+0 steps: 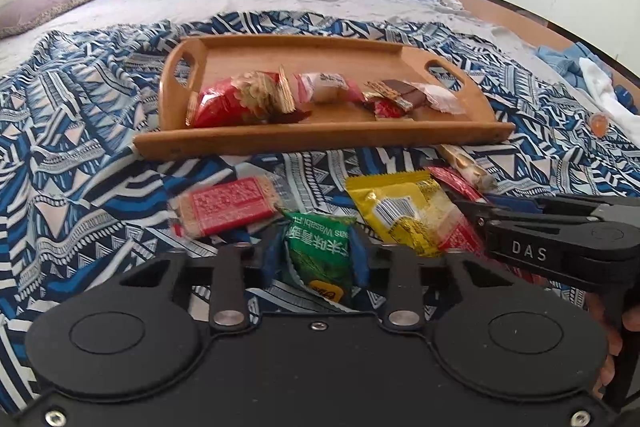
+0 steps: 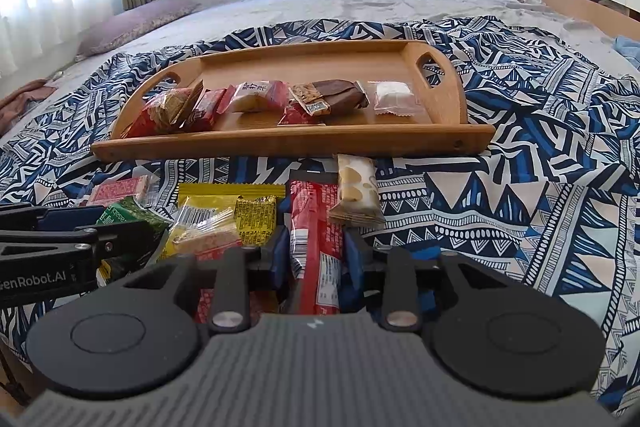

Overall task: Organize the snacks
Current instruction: 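Grasp the green packet with left tool while right tool grasps the red stick wrapper, then lift and carry the green packet and red stick wrapper onto the tray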

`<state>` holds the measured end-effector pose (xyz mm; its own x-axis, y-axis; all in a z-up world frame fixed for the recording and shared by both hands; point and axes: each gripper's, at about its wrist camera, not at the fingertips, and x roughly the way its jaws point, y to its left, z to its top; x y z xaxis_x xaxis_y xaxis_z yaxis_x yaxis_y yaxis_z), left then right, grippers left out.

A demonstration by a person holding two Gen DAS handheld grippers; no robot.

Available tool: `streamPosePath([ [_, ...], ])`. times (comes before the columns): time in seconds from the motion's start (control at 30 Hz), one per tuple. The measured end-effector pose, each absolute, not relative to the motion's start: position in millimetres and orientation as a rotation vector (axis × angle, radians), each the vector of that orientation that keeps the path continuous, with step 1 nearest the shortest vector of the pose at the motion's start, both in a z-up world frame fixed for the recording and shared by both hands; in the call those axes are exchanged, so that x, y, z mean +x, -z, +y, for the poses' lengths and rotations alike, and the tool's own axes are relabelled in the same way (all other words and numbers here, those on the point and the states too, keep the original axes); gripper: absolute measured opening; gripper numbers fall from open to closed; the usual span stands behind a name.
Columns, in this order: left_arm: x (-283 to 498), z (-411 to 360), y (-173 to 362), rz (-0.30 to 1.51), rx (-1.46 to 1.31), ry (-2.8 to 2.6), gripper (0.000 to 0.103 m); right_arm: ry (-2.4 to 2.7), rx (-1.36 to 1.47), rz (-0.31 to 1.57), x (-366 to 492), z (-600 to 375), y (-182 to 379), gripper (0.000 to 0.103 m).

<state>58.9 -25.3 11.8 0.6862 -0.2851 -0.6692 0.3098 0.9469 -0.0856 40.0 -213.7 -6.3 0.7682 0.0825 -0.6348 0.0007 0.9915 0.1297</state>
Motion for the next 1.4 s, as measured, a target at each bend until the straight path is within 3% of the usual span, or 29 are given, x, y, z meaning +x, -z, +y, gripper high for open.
streamPosePath([
  [0.07,57,-27,-13,0.736,0.045,0.329,0.031,-0.045,0.118,0.701,41,-213,4,0.032],
  [0.2,56,-24,-21,0.735,0.017,0.332,0.03,-0.048,0.117,0.713,42,-213,-2,0.028],
  [0.63,72,-5,-65,0.695,-0.042,0.309,0.03,-0.106,0.165,0.607,36,-224,-54,0.025],
  [1.03,127,2,-109,0.641,-0.066,0.279,0.029,-0.063,0.178,0.569,89,-259,-101,0.025],
  [1.4,203,-2,-95,0.692,-0.093,0.212,0.029,0.017,0.221,0.647,175,-296,-91,0.025],
])
